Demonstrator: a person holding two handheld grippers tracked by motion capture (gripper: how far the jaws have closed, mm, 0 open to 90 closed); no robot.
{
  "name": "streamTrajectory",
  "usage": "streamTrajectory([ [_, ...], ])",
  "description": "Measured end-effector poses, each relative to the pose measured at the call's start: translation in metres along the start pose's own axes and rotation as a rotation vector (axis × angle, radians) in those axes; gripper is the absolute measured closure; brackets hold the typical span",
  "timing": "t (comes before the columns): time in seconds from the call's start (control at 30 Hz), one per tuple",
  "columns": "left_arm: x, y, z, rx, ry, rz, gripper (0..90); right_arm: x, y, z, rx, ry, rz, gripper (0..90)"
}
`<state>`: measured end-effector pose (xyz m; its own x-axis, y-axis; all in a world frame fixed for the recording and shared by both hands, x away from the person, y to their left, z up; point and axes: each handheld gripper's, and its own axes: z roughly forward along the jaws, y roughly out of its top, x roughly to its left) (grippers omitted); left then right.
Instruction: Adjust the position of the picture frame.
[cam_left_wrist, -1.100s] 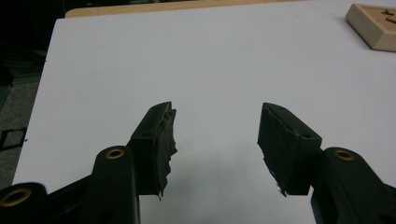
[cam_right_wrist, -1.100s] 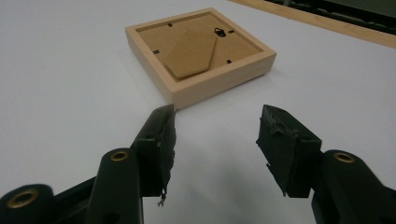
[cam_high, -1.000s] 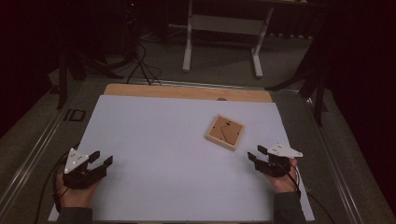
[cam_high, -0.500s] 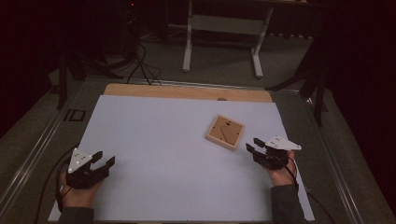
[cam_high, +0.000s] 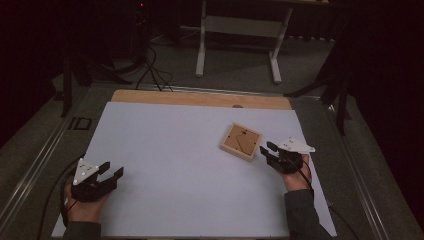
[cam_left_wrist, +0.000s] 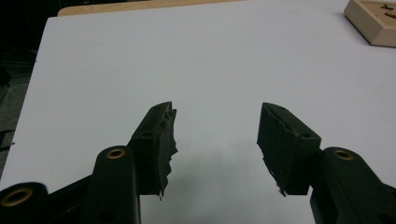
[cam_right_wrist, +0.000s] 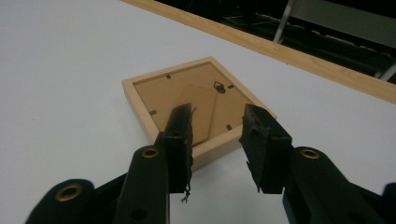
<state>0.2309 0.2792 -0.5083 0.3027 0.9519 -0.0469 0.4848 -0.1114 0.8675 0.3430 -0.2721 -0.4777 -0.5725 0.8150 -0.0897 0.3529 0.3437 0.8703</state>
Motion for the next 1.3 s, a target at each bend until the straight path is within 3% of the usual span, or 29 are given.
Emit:
streamTrajectory([
  [0.17,-0.001,0.0,0.0,0.001,0.002,0.005,45.9,-0.001,0.002,0.005,0.005,-0.001,-0.004,65.8],
  [0.53,-0.001,0.001,0.0,0.002,0.003,0.005,45.9,-0.001,0.001,0.022,0.048,-0.007,-0.008,89.2],
  [0.97,-0.001,0.001,0.0,0.001,0.003,0.008,46.0,-0.001,-0.007,0.048,0.097,-0.018,0.006,89.4],
  [1.3,-0.001,0.001,0.001,0.004,0.001,0.014,46.1,-0.005,-0.012,0.064,0.122,-0.018,0.047,89.3],
])
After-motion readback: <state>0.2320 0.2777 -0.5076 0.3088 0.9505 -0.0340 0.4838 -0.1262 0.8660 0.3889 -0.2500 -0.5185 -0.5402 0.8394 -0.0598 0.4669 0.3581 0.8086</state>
